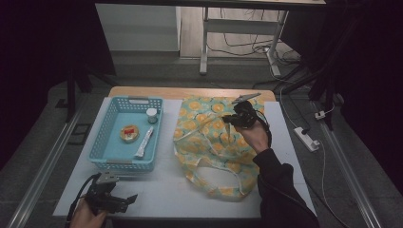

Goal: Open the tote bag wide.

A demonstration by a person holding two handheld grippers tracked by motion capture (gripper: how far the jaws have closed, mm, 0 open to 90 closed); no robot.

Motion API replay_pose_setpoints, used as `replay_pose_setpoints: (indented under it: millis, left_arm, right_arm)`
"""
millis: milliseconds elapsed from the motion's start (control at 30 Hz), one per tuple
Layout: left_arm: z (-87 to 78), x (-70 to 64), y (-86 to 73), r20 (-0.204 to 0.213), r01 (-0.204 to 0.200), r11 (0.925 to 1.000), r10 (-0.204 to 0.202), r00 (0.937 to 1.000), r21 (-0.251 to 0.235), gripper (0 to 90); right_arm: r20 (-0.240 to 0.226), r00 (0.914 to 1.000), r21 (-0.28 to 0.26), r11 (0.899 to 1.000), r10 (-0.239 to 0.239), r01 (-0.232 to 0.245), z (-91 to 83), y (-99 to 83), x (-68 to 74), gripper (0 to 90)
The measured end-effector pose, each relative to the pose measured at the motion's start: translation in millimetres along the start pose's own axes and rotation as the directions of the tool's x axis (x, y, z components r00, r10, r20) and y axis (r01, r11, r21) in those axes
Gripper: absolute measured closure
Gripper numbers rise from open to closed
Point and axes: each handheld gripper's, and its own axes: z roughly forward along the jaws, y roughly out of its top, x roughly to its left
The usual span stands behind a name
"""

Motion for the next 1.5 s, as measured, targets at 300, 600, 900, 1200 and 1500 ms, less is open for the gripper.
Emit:
replay_pose_setpoints:
  millis: [300, 600, 900, 1200, 1500]
  left_arm:
    - [0.4, -0.4, 0.2, -0.002, -0.002, 1.0, 0.002, 1.0, 0.005, 0.6]
    - [0.8, -0.7, 0.4, -0.004, -0.004, 1.0, 0.004, 1.0, 0.007, 0.7]
    - [1.2, -1.3, 0.6, -0.007, -0.01, 0.9999, 0.01, 0.9999, 0.011, 0.8]
    - [1.2, -1.4, 0.8, -0.01, -0.012, 0.9998, 0.012, 0.9999, 0.015, 0.9]
    - [1.4, -1.6, 0.9, -0.012, -0.011, 0.9998, 0.012, 0.9999, 0.017, 0.9]
  right_arm:
    - [0.058, 0.998, 0.025, 0.999, -0.027, 0.026, 26.5, -1.5, -15.8, 89.8]
    - [0.083, 0.9964, 0.09, 0.996, -0.017, 0.01, 59.7, -19.5, -28.5, 89.6]
    - [0.111, 0.9936, 0.107, 0.994, 0.023, -0.035, 70.9, -38.0, -35.4, 75.9]
    - [0.11, 0.9916, 0.04, 0.997, 0.067, -0.072, 44.7, -28.8, -35.5, 53.0]
    - [0.008, 0.9981, 0.017, 0.998, 0.061, -0.061, 18.3, -26.9, -10.9, 33.5]
